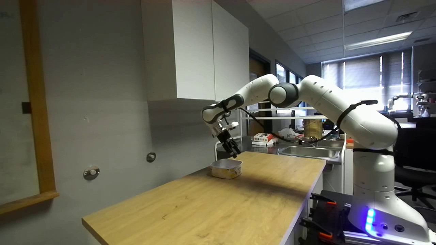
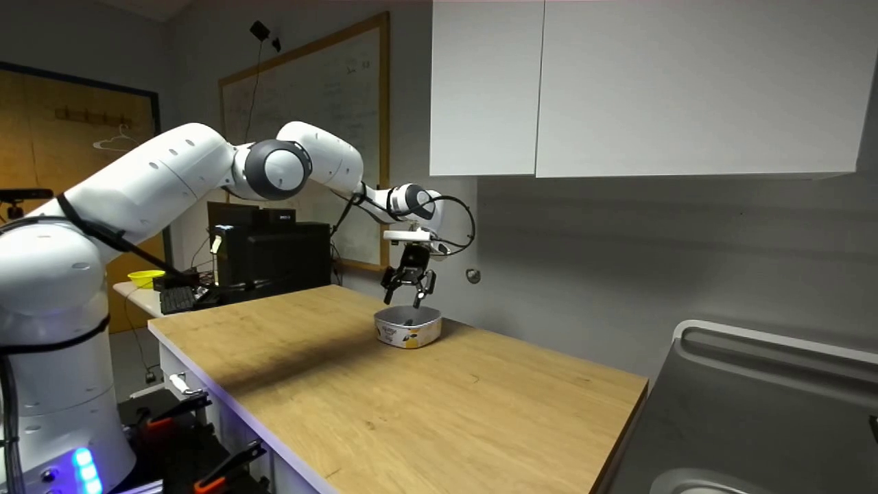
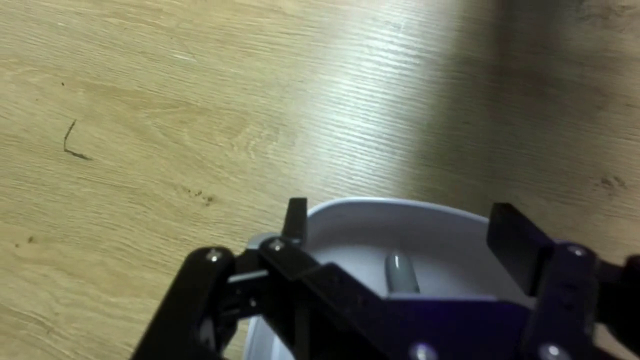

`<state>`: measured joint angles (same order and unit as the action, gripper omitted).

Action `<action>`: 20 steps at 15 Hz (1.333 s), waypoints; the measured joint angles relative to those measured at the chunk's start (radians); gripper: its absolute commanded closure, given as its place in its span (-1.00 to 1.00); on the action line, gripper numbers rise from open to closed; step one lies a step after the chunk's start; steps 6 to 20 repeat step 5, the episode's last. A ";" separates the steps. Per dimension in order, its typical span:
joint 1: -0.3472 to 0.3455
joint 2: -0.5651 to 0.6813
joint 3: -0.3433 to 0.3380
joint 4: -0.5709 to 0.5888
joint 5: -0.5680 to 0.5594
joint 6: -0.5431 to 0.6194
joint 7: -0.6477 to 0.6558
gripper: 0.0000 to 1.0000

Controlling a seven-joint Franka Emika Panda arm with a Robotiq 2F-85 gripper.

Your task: Put the pen inside the container.

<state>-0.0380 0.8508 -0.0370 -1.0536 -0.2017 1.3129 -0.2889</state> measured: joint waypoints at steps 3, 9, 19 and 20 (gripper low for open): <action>-0.016 -0.002 -0.002 0.004 0.000 -0.003 0.000 -1.00; -0.030 -0.013 -0.002 0.003 0.002 -0.002 0.000 -1.00; -0.030 -0.013 -0.002 0.003 0.002 -0.002 0.000 -1.00; -0.030 -0.013 -0.002 0.003 0.002 -0.002 0.000 -1.00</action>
